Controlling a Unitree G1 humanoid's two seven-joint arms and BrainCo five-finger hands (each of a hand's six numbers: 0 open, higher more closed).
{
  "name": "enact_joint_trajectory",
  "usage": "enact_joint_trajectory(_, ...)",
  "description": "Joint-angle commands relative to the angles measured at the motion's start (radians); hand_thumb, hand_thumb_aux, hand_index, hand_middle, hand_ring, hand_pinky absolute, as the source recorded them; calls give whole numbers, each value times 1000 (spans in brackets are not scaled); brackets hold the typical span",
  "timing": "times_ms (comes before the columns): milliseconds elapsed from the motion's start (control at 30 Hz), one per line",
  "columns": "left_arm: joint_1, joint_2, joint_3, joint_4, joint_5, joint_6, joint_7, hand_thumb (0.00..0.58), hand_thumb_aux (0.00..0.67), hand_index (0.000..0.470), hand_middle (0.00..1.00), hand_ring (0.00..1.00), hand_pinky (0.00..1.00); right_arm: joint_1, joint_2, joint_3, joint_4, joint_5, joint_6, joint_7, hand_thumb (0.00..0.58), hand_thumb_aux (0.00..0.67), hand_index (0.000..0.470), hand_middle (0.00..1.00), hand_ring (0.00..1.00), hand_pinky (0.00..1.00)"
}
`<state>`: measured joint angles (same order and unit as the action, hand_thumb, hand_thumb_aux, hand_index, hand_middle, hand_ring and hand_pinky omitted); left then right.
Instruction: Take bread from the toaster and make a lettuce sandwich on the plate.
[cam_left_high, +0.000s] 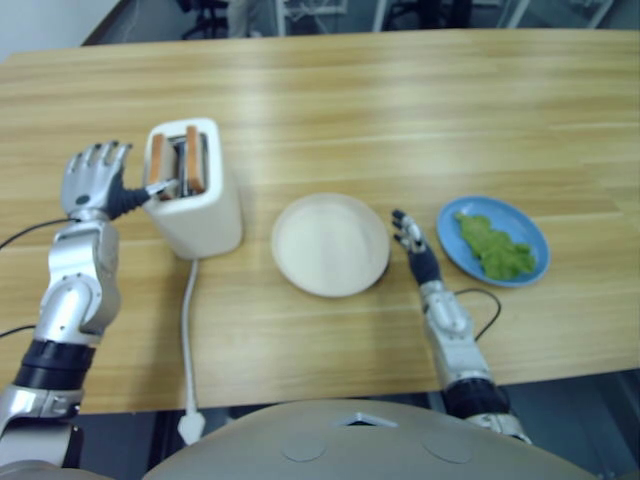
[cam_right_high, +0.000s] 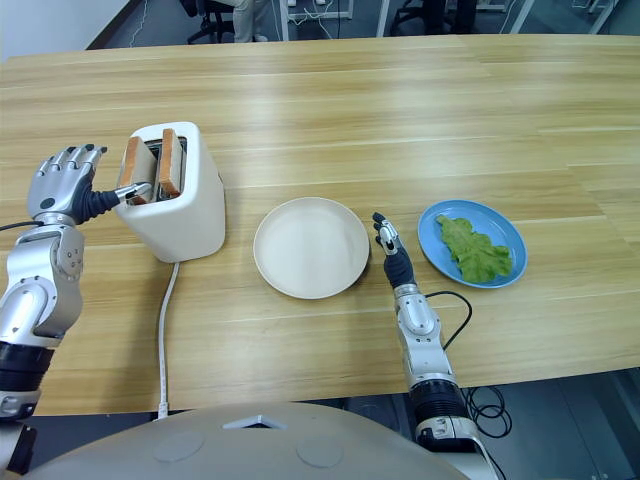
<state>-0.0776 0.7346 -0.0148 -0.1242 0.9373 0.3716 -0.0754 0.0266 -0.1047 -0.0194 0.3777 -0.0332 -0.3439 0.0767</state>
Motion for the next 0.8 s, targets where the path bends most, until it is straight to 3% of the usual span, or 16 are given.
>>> enact_joint_trajectory(33,0,-6,-19,11,17,-4,-1,580,670,460,1000,1000,1000,14,1,0,23,0,27,-1,0,0,0,0,0,0)
enact_joint_trajectory(533,-7,-7,-7,-17,20,-23,54,580,670,460,1000,1000,1000,13,1,-7,34,5,38,-10,0,0,0,0,0,0)
enact_joint_trajectory(800,-32,-1,179,-120,-61,-50,168,580,670,460,1000,1000,1000,7,1,-7,53,6,42,-13,0,0,0,0,0,0)
